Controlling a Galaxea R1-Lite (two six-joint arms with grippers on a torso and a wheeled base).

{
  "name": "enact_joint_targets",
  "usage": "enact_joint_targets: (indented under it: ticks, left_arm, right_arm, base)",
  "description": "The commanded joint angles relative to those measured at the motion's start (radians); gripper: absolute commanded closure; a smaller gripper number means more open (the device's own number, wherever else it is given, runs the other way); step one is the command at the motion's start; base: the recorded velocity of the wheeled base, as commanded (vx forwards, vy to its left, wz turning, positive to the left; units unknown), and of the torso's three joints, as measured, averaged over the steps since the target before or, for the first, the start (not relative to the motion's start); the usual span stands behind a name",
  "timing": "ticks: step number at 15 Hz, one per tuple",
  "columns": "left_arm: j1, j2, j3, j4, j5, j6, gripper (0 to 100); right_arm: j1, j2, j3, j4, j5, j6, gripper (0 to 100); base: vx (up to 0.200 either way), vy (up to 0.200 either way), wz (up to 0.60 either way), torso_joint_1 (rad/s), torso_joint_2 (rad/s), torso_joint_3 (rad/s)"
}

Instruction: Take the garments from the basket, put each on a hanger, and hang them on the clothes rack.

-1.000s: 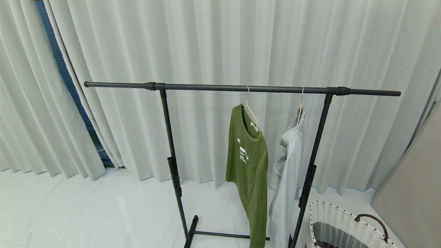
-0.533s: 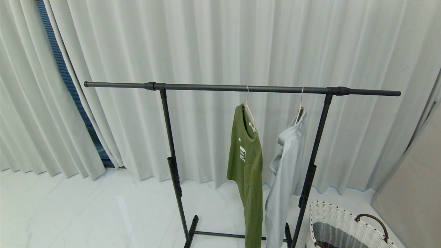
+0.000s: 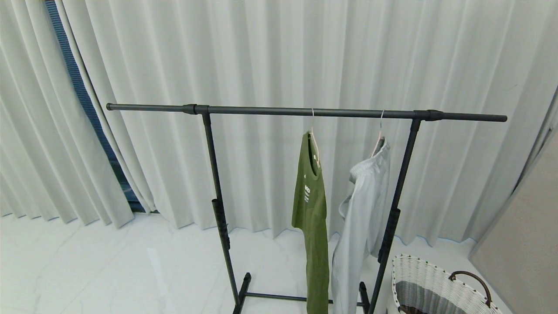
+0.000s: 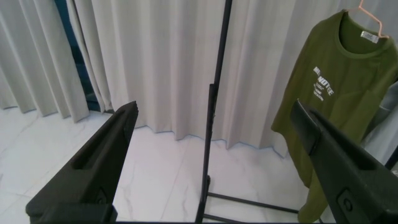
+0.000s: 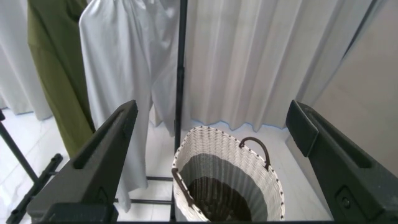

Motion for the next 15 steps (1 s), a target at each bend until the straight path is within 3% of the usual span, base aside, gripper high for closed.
enact_joint_targets:
  ticks: [1, 15]
  left_arm:
    - [0.0, 0.0, 0.0, -0.001, 0.0, 0.0, 0]
    - [-0.001, 0.0, 0.0, -0.001, 0.0, 0.0, 0]
  right_arm:
    - [0.0, 0.0, 0.0, 0.0, 0.0, 0.0, 0]
    - [-0.002, 0.0, 0.0, 0.0, 0.0, 0.0, 0]
  base:
    - [0.0, 0.0, 0.0, 0.0, 0.0, 0.0]
    - [0.0, 0.0, 0.0, 0.0, 0.0, 0.0]
